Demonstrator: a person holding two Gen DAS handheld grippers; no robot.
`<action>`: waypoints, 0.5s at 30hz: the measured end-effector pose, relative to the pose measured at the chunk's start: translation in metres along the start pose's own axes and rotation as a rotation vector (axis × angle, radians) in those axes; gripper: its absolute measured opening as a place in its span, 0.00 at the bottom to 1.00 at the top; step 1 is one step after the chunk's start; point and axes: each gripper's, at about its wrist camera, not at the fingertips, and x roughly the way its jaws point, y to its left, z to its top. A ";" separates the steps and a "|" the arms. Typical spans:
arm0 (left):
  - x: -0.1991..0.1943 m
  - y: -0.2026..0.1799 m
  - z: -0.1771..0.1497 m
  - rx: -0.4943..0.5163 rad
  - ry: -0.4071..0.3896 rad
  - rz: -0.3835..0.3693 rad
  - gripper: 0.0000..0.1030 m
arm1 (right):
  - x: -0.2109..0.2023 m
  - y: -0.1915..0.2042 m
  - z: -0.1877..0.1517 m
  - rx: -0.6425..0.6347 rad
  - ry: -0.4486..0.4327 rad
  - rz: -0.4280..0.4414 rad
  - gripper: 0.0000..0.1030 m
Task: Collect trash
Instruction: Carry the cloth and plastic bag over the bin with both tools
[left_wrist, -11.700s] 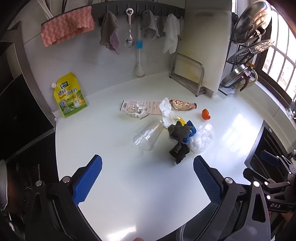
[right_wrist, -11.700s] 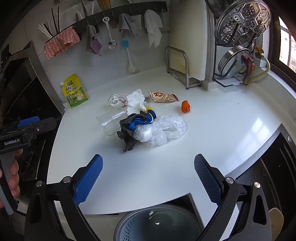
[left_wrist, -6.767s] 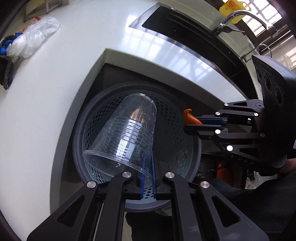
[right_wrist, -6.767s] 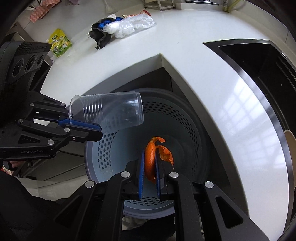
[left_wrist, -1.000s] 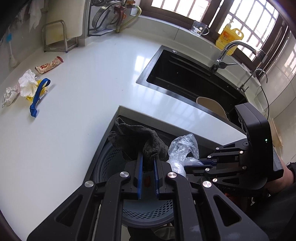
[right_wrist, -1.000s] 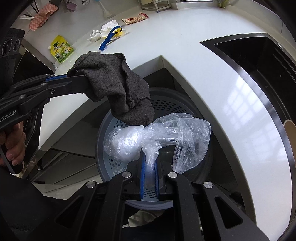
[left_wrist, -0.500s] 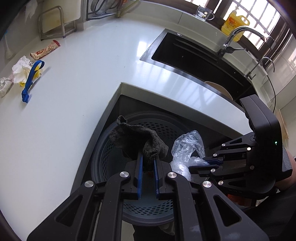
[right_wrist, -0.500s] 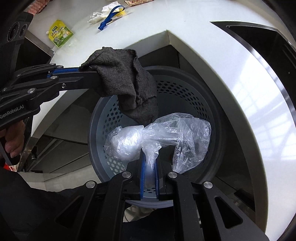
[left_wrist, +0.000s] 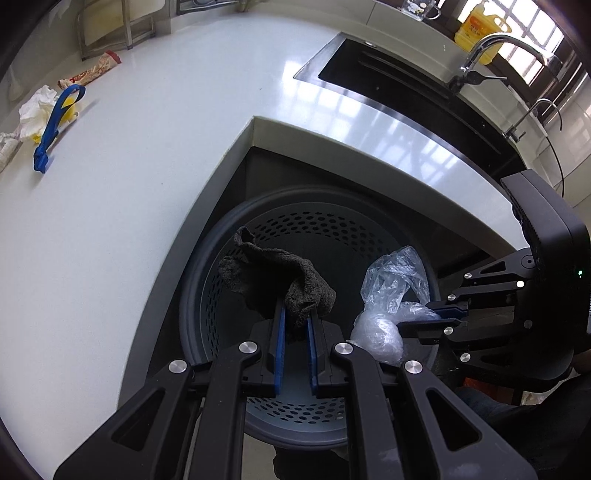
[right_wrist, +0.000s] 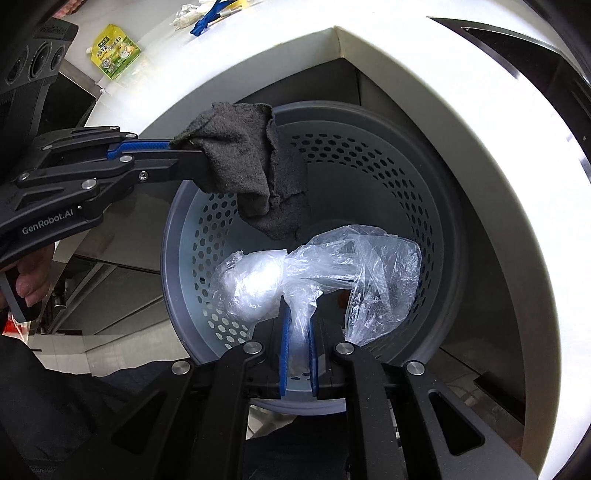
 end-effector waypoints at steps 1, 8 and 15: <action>0.001 0.000 0.000 0.001 0.001 0.001 0.10 | 0.002 0.000 0.000 0.000 0.002 -0.001 0.08; 0.004 -0.001 0.001 -0.001 0.007 0.005 0.10 | 0.005 0.001 0.000 0.000 0.003 -0.004 0.08; 0.010 0.001 -0.003 -0.004 0.023 0.009 0.10 | 0.010 0.001 -0.003 0.009 0.010 -0.005 0.08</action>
